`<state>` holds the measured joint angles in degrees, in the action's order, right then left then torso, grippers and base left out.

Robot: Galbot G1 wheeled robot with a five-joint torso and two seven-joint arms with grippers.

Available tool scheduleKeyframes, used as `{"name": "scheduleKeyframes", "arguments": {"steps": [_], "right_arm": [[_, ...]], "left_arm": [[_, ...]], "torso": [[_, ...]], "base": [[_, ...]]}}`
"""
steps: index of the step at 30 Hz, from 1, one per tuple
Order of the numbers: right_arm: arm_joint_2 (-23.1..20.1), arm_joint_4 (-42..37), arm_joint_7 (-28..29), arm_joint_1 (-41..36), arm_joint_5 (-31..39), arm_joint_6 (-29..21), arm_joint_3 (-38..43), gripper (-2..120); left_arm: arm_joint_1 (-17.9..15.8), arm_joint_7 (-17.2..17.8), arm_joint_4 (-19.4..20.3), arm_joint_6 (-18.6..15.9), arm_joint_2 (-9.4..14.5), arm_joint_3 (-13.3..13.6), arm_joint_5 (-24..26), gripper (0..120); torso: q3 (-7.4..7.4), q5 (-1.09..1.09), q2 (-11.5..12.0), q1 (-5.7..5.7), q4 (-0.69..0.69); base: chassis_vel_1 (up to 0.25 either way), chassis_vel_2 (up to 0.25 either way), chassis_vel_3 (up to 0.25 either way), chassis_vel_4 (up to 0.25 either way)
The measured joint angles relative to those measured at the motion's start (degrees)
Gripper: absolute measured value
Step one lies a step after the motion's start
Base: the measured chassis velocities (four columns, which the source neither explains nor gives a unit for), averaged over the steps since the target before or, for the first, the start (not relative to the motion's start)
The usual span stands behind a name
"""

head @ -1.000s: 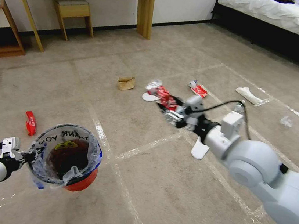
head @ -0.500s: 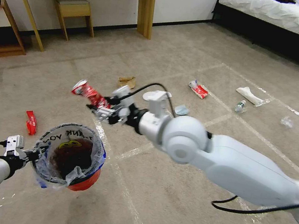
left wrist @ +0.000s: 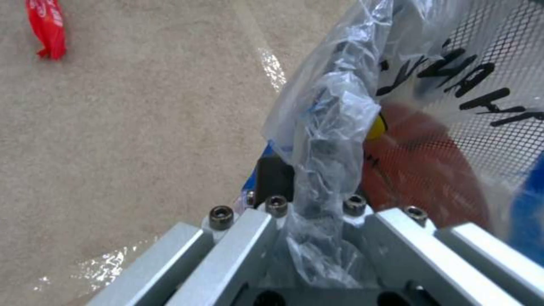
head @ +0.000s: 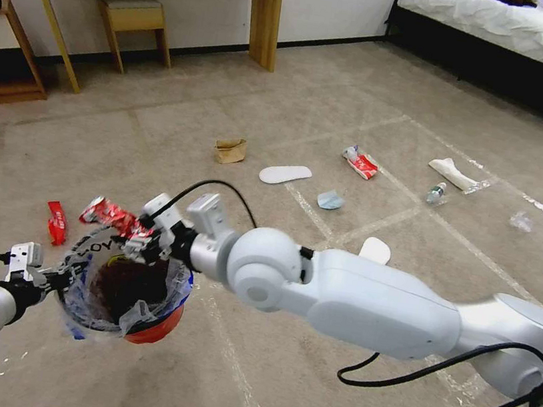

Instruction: Pick up the trash bin and place the garbage on the floor into it.

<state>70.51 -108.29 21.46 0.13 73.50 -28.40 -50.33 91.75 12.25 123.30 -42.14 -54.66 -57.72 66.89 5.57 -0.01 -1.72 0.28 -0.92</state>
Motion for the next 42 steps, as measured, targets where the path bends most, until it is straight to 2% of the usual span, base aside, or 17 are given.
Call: {"name": "scheduleKeyframes", "arguments": {"steps": [8,23,38,42], "right_arm": [[3.9,2.66,0.81,-0.97,-0.75,-0.85,-2.96,48],[4.36,4.63,0.79,-2.43,-2.56,-1.02,-4.88,48],[2.78,3.64,0.78,-2.9,-3.29,-0.9,-4.77,48],[2.63,3.29,0.93,-2.78,-3.13,-0.93,-4.54,57]], "left_arm": [[0.15,-0.01,0.63,0.0,-0.56,-0.05,0.03,1],[0.17,-0.05,1.1,0.0,-1.24,-0.02,0.12,1],[-0.15,-0.13,0.78,0.0,-1.38,0.27,-0.05,1],[-0.19,-0.13,0.56,0.0,-1.39,0.3,-0.13,1]], "torso": [[0.0,0.0,0.0,0.0,0.01],[0.0,0.01,0.0,0.0,0.0],[0.0,0.02,0.0,-0.01,0.0],[0.0,0.02,0.0,-0.01,0.0]], "base": [[0.0,0.0,0.0,0.0],[0.0,0.0,0.0,0.0],[0.0,0.0,0.0,0.0],[0.0,0.0,0.0,0.0]]}}
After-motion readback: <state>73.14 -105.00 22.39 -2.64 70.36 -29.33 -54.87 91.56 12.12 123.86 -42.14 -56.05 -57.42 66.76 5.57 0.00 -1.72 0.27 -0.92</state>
